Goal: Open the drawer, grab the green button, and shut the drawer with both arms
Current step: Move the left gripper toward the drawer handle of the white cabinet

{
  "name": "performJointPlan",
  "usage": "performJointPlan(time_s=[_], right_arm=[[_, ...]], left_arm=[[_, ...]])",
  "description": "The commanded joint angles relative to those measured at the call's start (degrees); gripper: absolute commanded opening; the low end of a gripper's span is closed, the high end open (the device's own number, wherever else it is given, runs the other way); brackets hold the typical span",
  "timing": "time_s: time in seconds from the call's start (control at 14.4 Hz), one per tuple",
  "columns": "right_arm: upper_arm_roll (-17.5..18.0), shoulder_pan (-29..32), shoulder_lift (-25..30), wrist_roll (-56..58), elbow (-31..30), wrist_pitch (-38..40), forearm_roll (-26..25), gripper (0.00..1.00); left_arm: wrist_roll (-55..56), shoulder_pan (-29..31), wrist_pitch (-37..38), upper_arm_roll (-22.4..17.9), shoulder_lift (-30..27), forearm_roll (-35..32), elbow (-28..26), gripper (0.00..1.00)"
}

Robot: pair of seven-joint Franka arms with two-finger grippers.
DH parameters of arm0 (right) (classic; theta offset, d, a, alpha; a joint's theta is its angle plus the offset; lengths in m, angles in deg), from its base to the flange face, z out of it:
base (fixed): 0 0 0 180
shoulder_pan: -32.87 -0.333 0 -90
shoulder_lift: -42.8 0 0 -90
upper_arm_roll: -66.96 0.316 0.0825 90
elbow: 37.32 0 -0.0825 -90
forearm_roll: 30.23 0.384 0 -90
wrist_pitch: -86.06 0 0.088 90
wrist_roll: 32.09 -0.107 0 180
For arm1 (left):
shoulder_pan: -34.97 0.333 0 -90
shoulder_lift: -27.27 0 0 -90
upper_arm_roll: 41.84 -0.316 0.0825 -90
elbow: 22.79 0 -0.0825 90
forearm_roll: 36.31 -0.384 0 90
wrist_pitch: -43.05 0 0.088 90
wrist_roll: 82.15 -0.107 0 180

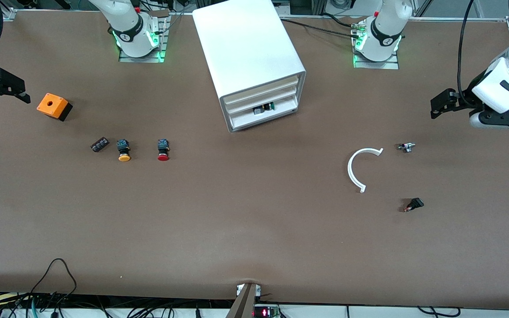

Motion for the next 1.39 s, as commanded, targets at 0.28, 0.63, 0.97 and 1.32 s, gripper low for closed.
performJointPlan(time_s=[0.28,0.63,0.97,1.32], right_arm=[[0.6,0.7,0.9,0.9,-0.7,0.3,-0.3,1.00],[0.9,0.7,-0.8,1.0,-0.8,0.3,-0.3,1.00],[1.1,-0.2,-4.6,1.0,-0.8,3.9,-0.8,1.00],[1.1,0.0,-5.0,3.7,-0.7,3.8,-1.0,1.00]], left_arm=[[-1.2,-0.1,2.0,-0.2,0.9,0.4,2.1,1.00],[-1.1,-0.2,3.1,-0.1,1.4,0.5,2.1,1.00],[-1.2,-3.6,11.6,1.2,2.5,1.9,2.1,1.00],[-1.6,-5.2,18.4,2.0,8.1,20.5,2.1,1.00]])
